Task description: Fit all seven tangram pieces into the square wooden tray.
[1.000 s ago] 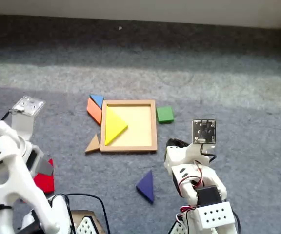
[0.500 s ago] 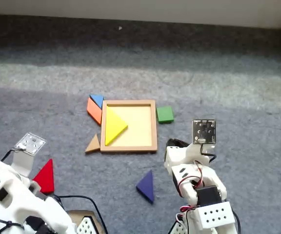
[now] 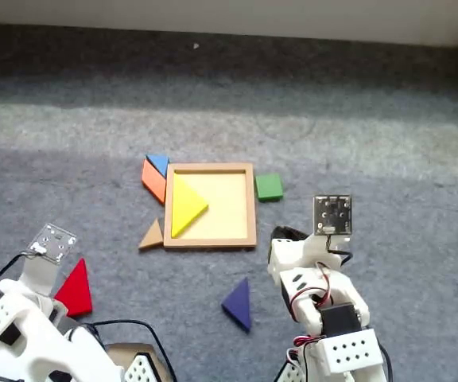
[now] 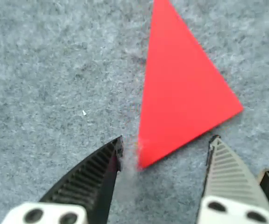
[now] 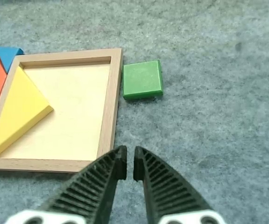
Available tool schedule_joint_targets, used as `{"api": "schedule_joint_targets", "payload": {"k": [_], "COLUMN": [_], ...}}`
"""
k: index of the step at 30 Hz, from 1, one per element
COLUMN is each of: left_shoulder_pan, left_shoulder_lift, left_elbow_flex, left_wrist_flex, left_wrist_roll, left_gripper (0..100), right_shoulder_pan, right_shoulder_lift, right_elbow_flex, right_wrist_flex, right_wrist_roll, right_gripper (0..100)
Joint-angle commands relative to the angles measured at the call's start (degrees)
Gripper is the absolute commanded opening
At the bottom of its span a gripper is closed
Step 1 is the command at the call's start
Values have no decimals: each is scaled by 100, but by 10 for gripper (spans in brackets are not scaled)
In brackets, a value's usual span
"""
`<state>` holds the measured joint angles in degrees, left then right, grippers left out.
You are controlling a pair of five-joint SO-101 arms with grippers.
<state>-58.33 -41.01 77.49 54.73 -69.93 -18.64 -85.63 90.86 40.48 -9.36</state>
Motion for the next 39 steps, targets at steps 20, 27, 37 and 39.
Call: {"api": "schedule_joint_targets", "payload": {"k": [20,27,37,39], "left_shoulder_pan": [796,804,884,822], "left_shoulder_lift": [-31,-31,22,22], "left_elbow_flex": [-1314,-1323,-400,-303], "left_wrist_flex": [1424,1556,589,281], "left_wrist_roll": [993,993,1011,1213], "left_gripper": [222,222,230,260], "right_shoulder_pan": [48,48,48,48], "right_shoulder_lift": [-66,-66,-66,-66], "right_elbow_flex": [-13,-13,-13,-13], "right_wrist_flex": [-136,-136,-136,-136], "right_wrist_roll": [62,62,62,62], "right_gripper": [44,44,44,44]}}
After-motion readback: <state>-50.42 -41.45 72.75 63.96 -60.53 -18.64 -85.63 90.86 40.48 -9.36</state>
